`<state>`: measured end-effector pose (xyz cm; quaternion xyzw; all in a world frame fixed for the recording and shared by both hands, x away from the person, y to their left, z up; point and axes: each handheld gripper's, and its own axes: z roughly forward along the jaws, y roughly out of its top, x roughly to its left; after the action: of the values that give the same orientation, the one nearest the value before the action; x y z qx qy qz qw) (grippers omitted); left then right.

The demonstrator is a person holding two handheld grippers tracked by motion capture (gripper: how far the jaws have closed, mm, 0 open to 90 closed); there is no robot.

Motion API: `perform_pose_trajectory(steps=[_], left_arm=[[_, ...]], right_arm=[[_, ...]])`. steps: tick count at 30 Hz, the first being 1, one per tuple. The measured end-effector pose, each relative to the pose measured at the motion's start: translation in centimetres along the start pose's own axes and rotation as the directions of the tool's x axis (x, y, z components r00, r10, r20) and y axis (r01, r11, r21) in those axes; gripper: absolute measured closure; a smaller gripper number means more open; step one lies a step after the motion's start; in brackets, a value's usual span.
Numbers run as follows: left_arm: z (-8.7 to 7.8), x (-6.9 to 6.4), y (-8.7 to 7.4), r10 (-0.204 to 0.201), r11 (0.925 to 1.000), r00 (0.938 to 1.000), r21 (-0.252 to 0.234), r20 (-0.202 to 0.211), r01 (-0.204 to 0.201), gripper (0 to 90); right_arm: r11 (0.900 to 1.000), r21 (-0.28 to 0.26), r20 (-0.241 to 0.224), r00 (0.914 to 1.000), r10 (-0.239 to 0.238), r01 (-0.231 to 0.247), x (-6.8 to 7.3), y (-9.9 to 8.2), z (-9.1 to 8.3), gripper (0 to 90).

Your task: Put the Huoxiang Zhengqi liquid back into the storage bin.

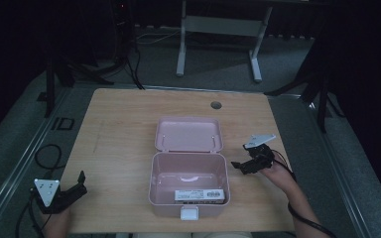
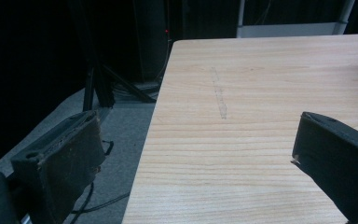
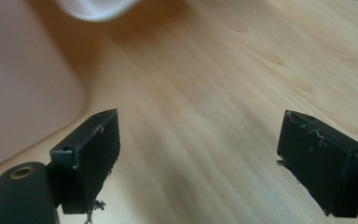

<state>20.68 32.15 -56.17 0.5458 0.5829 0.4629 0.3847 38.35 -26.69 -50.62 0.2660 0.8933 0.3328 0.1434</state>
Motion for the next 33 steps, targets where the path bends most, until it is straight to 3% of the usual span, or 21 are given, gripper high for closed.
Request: perform_pose_trajectory(steps=[4,5,12,18,20,24,29,33], left_arm=[[0.0,0.0,0.0,-0.001,1.0,1.0,-0.001,0.001,0.001,2.1],[0.0,0.0,0.0,-0.001,1.0,1.0,-0.002,0.001,0.001,2.1],[0.0,0.0,0.0,-0.001,1.0,1.0,-0.003,0.002,0.001,2.2],[0.0,0.0,0.0,0.0,1.0,1.0,-0.003,0.001,0.0,2.1],[0.0,0.0,0.0,0.0,1.0,1.0,-0.003,0.002,0.0,2.1],[0.0,0.0,0.0,0.0,1.0,1.0,-0.003,0.001,0.0,2.1],[0.0,0.0,0.0,-0.002,1.0,1.0,-0.004,0.001,0.002,2.1],[0.0,0.0,0.0,-0.002,1.0,1.0,-0.003,0.001,0.002,2.1]], right_arm=[[0.9963,-0.075,0.068,0.9966,0.046,-0.041,-0.3,-1.2,0.8,12.4],[0.9953,-0.083,0.097,0.9936,0.058,-0.05,-0.3,-1.5,1.1,12.3],[0.9804,-0.149,0.167,0.9739,0.154,-0.129,-0.8,-2.8,1.8,12.0],[0.9662,-0.188,0.247,0.9438,0.22,-0.176,-1.1,-3.8,1.7,12.0],[0.9664,-0.187,0.28,0.9334,0.224,-0.176,-1.2,-4.1,1.7,12.0],[0.9583,-0.202,0.287,0.9233,0.255,-0.202,-1.6,-4.7,1.4,12.0],[0.9391,-0.247,0.333,0.889,0.314,-0.239,-2.0,-5.5,0.6,12.0],[0.9284,-0.261,0.351,0.8696,0.347,-0.265,-2.4,-6.1,0.1,12.0]])
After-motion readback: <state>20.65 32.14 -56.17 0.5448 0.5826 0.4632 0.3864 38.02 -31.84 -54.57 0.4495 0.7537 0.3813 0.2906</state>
